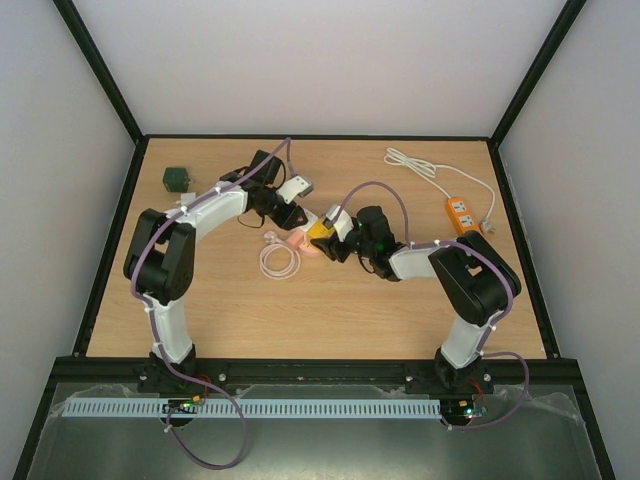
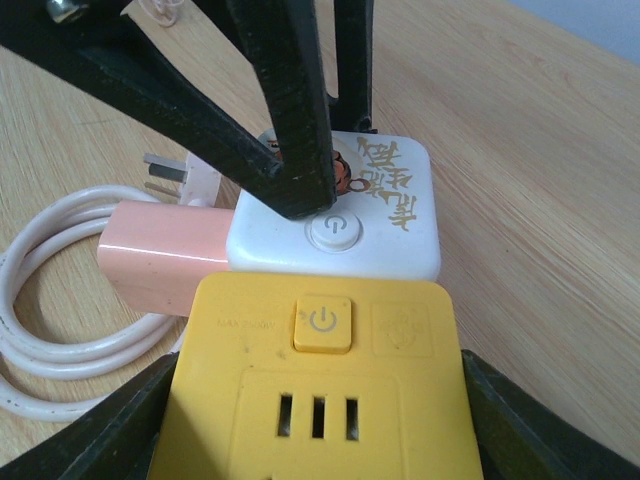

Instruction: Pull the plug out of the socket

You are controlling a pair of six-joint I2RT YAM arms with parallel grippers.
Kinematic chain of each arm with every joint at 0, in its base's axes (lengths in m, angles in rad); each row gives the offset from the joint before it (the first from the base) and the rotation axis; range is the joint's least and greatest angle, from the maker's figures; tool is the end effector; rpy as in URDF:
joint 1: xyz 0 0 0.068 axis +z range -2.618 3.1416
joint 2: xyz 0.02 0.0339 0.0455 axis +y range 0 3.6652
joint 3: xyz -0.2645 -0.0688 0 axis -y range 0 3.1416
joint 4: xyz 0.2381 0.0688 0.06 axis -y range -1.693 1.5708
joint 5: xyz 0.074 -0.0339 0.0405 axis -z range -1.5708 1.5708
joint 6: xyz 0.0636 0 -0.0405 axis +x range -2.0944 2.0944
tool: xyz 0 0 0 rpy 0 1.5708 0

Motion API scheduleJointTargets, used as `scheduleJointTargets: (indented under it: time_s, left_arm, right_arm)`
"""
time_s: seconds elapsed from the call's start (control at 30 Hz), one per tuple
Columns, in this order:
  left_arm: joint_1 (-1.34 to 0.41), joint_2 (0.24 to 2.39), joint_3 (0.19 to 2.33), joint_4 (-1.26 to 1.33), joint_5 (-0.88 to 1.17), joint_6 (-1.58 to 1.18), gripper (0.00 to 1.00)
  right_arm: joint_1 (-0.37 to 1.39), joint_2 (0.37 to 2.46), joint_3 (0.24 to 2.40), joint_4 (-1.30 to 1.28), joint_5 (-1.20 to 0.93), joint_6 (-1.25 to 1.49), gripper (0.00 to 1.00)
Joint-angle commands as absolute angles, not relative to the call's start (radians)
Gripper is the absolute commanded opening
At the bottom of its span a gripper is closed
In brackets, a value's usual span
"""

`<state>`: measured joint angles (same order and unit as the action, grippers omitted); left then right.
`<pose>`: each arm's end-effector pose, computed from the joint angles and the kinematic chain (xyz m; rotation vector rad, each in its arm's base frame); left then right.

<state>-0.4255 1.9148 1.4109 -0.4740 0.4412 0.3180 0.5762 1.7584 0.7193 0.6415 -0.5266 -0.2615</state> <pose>0.3715 -0.1982 0.1910 1.0722 2.2766 -0.6034 0.2850 0.2233 0.1486 -1.1122 1.6393 0.7222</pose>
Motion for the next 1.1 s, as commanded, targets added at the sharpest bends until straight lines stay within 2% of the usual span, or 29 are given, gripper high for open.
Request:
scheduleJointTargets:
  time_s: [0.0, 0.2, 0.5, 0.67, 1.07]
  left_arm:
    - [-0.44, 1.961, 1.348, -0.537, 0.315, 0.364, 0.47]
    - [-0.443, 1.962, 1.329, -0.536, 0.285, 0.371, 0.46]
    - [-0.452, 1.983, 1.335, -0.542, 0.257, 0.369, 0.46]
    - [-0.464, 1.997, 1.337, -0.543, 0.238, 0.364, 0.45]
    - [-0.479, 2.007, 1.336, -0.537, 0.205, 0.364, 0.44]
  right_arm:
    - [0.579, 1.753, 0.767, 0.779, -0.575, -0.146, 0.15]
    - [0.548, 1.762, 0.778, 0.793, -0.605, -0.086, 0.13]
    - [0.592, 1.718, 0.724, 0.744, -0.567, -0.375, 0.12]
    - [0.61, 1.697, 0.664, 0.805, -0.489, -0.455, 0.1]
    - [0.572, 1.695, 0.762, 0.765, -0.585, -0.14, 0.1]
